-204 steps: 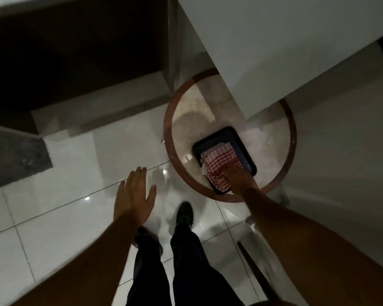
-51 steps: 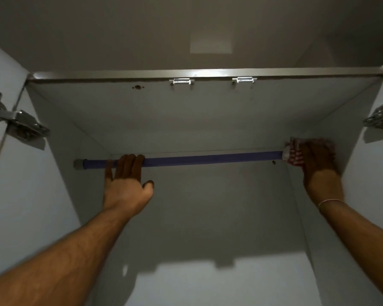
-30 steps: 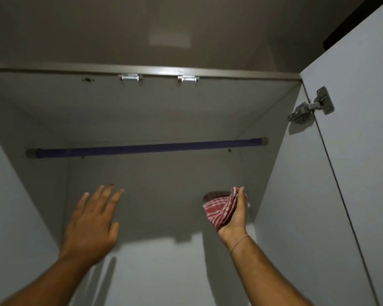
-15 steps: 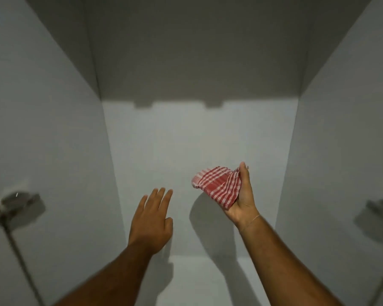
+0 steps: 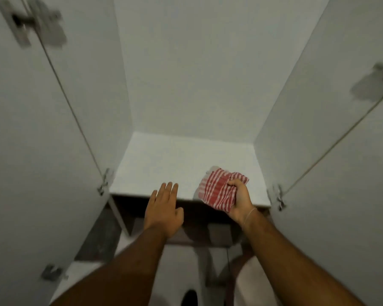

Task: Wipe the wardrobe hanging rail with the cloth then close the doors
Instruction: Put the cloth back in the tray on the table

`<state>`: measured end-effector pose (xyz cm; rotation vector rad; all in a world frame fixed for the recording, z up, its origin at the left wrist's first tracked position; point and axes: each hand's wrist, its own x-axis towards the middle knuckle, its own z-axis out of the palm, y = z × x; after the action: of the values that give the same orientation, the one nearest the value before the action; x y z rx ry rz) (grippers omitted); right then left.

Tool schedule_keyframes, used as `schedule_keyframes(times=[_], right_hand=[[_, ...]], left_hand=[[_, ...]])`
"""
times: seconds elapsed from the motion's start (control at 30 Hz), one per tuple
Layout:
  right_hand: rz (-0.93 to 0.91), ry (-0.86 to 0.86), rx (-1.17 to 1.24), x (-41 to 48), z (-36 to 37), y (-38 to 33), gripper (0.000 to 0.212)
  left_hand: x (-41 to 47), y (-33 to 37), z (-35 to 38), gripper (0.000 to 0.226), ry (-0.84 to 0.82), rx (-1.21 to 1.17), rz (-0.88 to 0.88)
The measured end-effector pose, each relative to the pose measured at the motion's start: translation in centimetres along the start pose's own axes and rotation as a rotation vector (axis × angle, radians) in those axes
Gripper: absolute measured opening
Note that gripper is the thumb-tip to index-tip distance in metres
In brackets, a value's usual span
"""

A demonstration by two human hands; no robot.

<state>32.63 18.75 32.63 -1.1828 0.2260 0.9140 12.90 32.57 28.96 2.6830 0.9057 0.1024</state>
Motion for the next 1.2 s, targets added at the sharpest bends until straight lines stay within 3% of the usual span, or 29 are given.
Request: schedule_keyframes(times=[0.37, 0.47, 0.57, 0.63, 0.7, 0.77, 0.83, 0.93, 1.03, 1.13, 1.2], right_hand=[[0.335, 0.296, -0.529, -8.2, -21.4, 17.1, 0.046], [0.347, 0.326, -0.668, -9.5, -26.3, 19.6, 0.045], [0.317, 0.306, -0.717, -10.2, -31.8, 20.6, 0.035], [0.277, 0.282, -0.806, -10.5, -35.3, 21.0, 0.041], [0.254, 0.276, -1.040, -10.3, -38.6, 21.3, 0.051], [0.215, 0.244, -1.409, -10.0, -41.8, 22.5, 0.045], [0.284, 0.096, -1.646, -10.3, -44.6, 24.2, 0.055], [0.427, 0.051, -1.652, -12.0, -45.9, 26.9, 0.072], [0.259, 0.150, -1.557, -13.0, -43.6, 28.9, 0.065], [0.060, 0.041, -1.841, -12.0, -40.0, 29.2, 0.077], [-0.093, 0.033, -1.926, -11.1, -37.2, 28.8, 0.074]], left_hand=[[-17.8, -2.2, 14.0, 0.077, -0.291, -0.015, -0.007], [-20.6, -3.0, 16.2, 0.081, -0.344, 0.025, -0.056], [-23.1, -2.4, 19.3, 0.081, -0.433, 0.070, -0.052], [-25.1, -1.6, 21.6, 0.079, -0.504, 0.077, -0.045], [-27.1, -0.8, 23.8, 0.071, -0.551, 0.066, -0.063], [-28.4, 0.0, 25.5, 0.067, -0.580, 0.077, -0.085], [-29.1, 0.9, 27.0, 0.068, -0.609, 0.090, -0.082], [-29.9, 1.6, 27.7, 0.073, -0.637, 0.130, -0.067], [-30.1, 1.8, 26.9, 0.076, -0.609, 0.183, -0.061], [-29.1, 2.6, 25.4, 0.082, -0.543, 0.167, -0.051], [-28.1, 3.0, 24.0, 0.083, -0.501, 0.166, -0.044]])
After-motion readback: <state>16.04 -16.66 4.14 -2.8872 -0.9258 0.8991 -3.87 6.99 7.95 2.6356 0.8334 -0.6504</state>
